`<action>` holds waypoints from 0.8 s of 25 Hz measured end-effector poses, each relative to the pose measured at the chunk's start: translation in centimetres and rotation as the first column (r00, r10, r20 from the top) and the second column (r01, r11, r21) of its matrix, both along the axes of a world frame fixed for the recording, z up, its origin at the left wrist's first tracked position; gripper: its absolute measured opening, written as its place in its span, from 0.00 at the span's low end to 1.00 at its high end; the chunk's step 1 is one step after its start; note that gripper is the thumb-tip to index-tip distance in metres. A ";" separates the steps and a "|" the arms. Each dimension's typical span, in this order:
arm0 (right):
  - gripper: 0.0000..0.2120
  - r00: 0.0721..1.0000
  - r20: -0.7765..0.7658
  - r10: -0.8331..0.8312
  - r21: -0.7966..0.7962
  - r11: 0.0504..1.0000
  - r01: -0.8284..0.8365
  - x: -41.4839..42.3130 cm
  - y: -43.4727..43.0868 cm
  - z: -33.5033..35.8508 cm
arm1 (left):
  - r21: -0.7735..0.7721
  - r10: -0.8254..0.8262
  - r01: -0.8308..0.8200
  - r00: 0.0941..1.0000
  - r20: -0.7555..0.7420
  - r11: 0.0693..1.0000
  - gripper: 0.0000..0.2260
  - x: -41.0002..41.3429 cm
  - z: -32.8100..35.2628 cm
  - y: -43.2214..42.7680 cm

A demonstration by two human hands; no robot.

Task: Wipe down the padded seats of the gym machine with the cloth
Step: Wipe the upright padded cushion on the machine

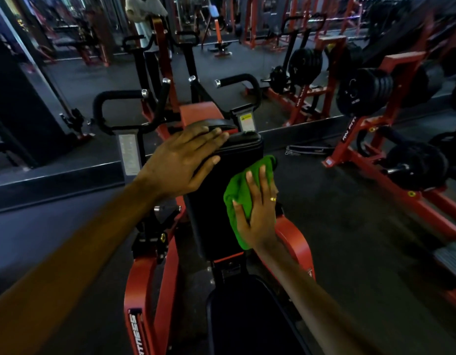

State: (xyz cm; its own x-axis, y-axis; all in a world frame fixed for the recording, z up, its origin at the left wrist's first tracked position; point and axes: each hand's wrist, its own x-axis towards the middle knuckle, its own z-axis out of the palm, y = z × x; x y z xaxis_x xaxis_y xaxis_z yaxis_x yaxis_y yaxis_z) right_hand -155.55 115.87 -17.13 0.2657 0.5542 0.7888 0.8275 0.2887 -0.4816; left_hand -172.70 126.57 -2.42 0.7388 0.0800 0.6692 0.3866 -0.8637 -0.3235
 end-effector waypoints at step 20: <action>0.35 0.880 0.466 -0.097 -0.068 0.987 0.145 -5.9 -1.1 -4.2 | -0.292 -0.076 -0.073 0.880 -0.468 0.954 0.32 5.7 4.2 0.9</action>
